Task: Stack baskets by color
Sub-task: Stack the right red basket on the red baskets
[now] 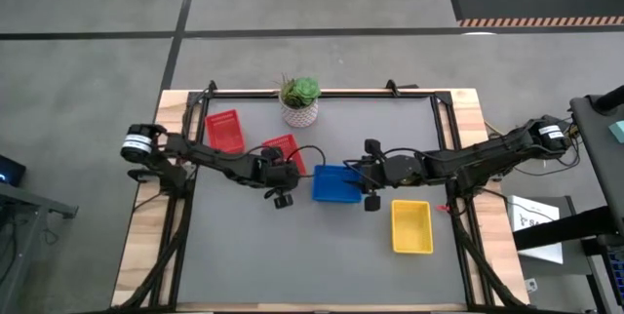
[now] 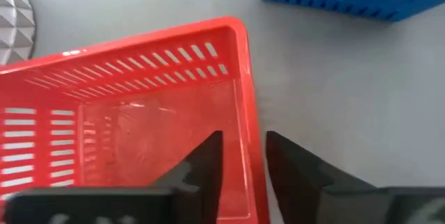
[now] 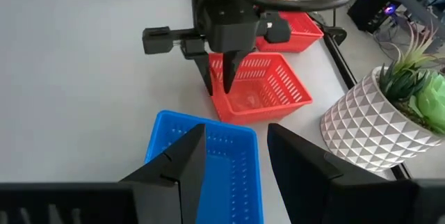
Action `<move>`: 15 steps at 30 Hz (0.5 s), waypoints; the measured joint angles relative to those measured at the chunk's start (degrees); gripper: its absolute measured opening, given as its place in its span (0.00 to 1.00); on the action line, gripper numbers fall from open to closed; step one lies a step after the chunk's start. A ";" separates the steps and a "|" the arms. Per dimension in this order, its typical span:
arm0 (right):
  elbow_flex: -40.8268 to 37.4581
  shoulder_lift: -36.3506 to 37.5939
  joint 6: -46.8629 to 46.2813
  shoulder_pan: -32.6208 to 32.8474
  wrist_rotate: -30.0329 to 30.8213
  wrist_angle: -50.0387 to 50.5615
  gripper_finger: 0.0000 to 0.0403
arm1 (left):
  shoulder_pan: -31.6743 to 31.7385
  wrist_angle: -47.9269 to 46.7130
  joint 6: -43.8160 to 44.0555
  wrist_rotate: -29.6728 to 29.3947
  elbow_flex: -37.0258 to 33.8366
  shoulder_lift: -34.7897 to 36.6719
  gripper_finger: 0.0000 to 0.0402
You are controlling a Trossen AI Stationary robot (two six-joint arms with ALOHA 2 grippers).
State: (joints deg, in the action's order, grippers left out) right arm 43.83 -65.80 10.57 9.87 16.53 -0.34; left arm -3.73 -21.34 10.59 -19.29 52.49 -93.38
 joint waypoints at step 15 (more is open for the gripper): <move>0.00 0.00 0.09 0.00 0.00 0.04 0.37 | -4.57 -19.81 0.69 -11.32 1.13 8.89 0.00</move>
State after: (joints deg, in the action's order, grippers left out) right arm 43.83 -65.80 10.66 9.87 16.53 -0.30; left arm -8.30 -41.15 11.28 -30.61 53.62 -84.49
